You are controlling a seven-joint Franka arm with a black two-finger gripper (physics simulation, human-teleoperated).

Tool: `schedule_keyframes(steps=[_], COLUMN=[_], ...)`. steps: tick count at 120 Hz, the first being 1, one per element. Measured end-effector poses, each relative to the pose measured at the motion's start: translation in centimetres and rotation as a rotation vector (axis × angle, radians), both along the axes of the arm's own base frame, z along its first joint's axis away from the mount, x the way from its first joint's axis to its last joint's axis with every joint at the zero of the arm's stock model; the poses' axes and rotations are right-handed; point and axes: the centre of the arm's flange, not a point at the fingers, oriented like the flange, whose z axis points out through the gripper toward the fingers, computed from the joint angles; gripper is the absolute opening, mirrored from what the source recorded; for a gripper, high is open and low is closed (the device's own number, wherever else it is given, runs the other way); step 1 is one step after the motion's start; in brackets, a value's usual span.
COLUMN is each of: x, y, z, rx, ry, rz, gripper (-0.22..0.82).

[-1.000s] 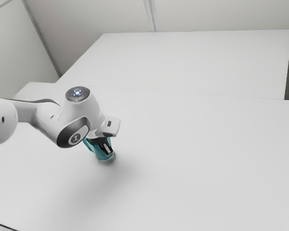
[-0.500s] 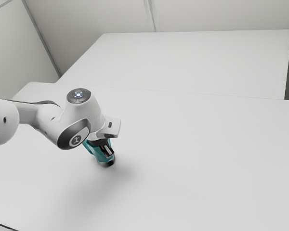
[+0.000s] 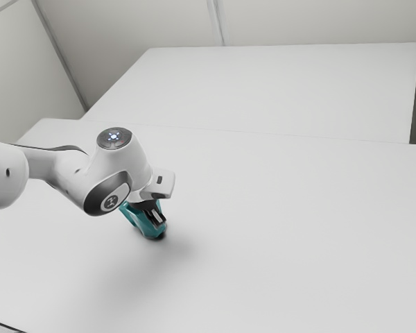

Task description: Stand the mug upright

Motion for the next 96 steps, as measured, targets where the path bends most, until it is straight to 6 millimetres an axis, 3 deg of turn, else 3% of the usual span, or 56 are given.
schedule_keyframes(steps=[38,96], x=[0.1,0.9], y=[-0.1,0.2], z=[0.4,3.5], rx=[0.001,0.001], ry=[-0.005,-0.004], rz=[-0.004,0.028], gripper=[0.17,0.23])
